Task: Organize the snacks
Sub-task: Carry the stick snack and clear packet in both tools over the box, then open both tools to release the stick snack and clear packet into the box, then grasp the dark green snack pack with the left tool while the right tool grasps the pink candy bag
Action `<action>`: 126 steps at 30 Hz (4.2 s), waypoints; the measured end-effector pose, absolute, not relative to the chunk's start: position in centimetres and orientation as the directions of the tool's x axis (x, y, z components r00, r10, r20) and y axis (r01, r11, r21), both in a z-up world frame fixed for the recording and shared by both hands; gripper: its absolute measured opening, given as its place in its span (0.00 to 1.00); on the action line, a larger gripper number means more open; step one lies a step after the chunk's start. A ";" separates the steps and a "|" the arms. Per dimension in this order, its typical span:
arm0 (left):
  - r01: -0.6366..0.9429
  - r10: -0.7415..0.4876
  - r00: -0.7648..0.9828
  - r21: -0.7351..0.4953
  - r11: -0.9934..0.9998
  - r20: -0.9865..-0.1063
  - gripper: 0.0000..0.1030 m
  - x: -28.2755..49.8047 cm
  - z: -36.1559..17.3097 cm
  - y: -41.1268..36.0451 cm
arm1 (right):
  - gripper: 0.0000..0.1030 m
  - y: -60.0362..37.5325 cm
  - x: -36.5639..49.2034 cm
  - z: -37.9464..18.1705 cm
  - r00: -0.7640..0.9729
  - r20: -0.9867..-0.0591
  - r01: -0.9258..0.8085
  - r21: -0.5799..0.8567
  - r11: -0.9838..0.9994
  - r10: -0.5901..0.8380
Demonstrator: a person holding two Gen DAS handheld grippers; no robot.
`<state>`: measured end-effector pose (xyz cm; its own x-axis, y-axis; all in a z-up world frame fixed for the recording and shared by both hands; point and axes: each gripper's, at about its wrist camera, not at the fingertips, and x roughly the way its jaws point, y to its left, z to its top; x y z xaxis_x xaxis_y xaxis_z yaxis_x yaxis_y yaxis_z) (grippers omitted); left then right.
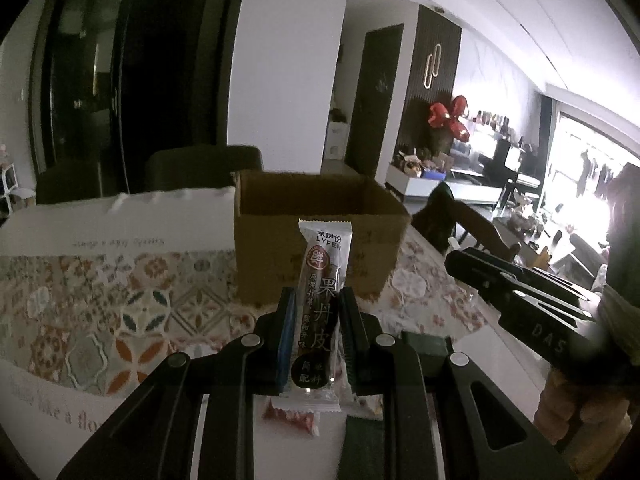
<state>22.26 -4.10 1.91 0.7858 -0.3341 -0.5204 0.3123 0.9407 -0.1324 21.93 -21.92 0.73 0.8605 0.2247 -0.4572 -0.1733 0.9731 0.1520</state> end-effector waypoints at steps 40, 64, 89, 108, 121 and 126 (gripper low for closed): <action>0.298 -0.333 0.687 -0.167 0.940 -0.645 0.22 43.5 2.4 -8.4 | 0.20 -23.8 42.3 1.4 0.790 -0.568 -0.167 0.164 0.972 0.232; 0.265 -0.242 0.815 -0.033 0.964 -0.526 0.64 30.1 5.1 -7.3 | 0.47 -24.3 30.5 2.9 0.849 -0.510 -0.113 0.078 0.991 0.137; 0.375 -0.275 0.737 0.035 0.926 -0.617 0.69 17.0 -1.1 -7.9 | 0.52 -24.4 17.0 -1.0 0.840 -0.537 -0.107 -0.028 0.994 0.075; 0.434 -0.300 0.473 -0.077 0.897 -0.828 0.68 17.8 -10.0 -9.9 | 0.52 -25.2 18.5 -10.3 0.605 -0.783 -0.197 0.026 0.980 0.142; 0.438 -0.322 0.365 -0.144 0.888 -0.874 0.65 19.7 -12.8 -10.8 | 0.52 -24.6 20.8 -13.4 0.491 -0.861 -0.302 -0.023 0.953 0.135; 0.429 -0.325 0.334 -0.165 0.888 -0.885 0.63 20.4 -13.6 -11.1 | 0.52 -24.6 21.6 -14.0 0.472 -0.872 -0.336 -0.042 0.941 0.130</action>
<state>20.41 -11.13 -13.58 0.3343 -0.3253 -0.8845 0.4288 0.8883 -0.1646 21.62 -24.56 -14.04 0.4718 0.1296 -0.8721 -0.3361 0.9409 -0.0420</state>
